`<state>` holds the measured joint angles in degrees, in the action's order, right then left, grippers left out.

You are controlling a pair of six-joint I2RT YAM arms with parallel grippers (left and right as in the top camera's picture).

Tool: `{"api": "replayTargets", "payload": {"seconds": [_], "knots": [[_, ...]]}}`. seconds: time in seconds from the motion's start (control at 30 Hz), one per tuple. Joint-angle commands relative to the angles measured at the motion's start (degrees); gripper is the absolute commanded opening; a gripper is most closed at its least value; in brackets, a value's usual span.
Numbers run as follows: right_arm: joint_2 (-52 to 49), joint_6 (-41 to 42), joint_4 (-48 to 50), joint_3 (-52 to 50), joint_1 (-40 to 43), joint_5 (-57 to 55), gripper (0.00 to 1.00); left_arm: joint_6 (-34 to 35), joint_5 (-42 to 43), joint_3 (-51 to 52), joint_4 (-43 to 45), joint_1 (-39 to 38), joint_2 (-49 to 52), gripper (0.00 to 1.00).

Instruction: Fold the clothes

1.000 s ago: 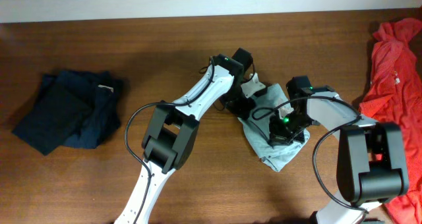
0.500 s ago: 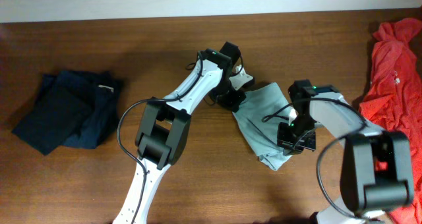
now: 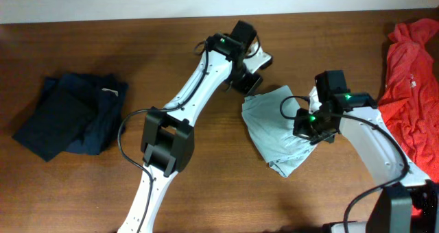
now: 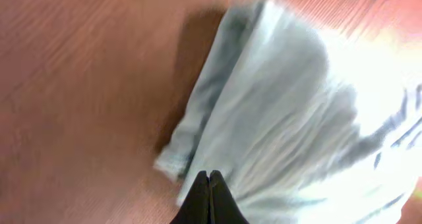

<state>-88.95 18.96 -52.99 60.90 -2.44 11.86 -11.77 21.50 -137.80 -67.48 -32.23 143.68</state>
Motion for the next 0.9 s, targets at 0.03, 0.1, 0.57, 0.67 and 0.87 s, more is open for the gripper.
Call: {"api": "replayTargets", "payload": {"seconds": [0.03,0.1,0.57,0.67,0.87], "knots": [[-3.4,-0.4,3.1,0.1,0.6,-0.3,0.04,0.6,6.5,-1.0,4.0,-2.6,-0.8,0.00],[-4.4,-0.2,4.6,0.1,1.0,-0.3,0.04,0.6,8.5,-1.0,6.5,-3.7,0.3,0.00],[-8.9,3.7,7.3,-1.7,1.4,-11.0,0.04,1.1,8.8,-1.0,11.0,-6.1,9.2,0.00],[-8.9,8.2,2.0,-1.8,2.1,-16.8,0.04,1.5,7.0,-1.0,10.7,-5.4,9.2,0.00],[-8.9,10.3,-3.8,-1.9,5.4,-18.3,0.04,1.7,2.4,-1.0,9.1,-4.3,9.2,0.00]]}}
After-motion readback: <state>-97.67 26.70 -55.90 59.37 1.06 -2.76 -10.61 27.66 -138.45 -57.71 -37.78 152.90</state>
